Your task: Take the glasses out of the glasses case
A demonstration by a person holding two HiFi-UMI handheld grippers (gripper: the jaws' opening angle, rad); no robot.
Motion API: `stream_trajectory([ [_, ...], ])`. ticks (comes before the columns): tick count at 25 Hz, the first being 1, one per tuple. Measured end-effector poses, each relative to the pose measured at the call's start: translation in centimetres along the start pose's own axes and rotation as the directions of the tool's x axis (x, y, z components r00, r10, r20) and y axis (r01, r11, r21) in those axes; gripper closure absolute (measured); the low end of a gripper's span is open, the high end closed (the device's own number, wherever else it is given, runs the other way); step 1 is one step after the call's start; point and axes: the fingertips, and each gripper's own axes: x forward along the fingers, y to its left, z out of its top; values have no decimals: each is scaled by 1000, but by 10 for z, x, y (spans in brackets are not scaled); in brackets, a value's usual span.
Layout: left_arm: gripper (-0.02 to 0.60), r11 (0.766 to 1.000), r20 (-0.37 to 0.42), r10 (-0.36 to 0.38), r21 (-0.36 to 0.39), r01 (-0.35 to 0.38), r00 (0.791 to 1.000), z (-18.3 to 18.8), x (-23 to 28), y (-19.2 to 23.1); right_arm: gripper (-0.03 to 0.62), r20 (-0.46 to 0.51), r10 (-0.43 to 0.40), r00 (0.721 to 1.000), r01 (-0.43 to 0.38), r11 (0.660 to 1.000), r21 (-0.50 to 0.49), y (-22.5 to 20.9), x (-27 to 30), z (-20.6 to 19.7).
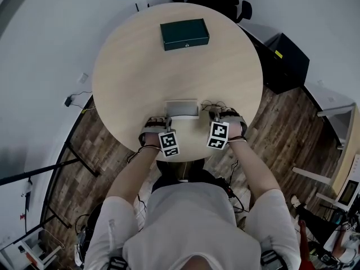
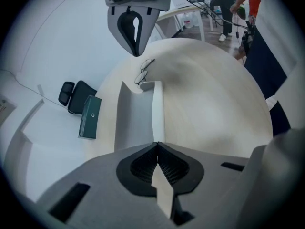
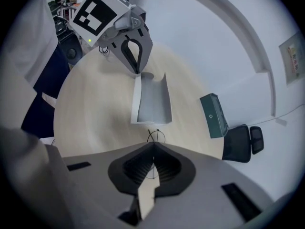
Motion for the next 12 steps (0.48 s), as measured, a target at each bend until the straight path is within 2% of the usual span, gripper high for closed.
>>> stream_trajectory([
  [3,572,999,29,25,-32,-24,999,1,-13,5,582,25,-29,999,28,999,43,-2,-12,8],
  [6,572,993,61,52,-105,-45,997,-1,-26,11,582,53,-69,996,63,991,115,-10,-28,18],
  [9,572,975,102,70,-216,-47,992,-1,-44,19,582,92,-117,989,97,974,205,-20,-47,30],
  [12,572,952,144,129,-296,-82,981,3,-69,37,582,120,-175,977,134,949,287,-26,-63,37],
])
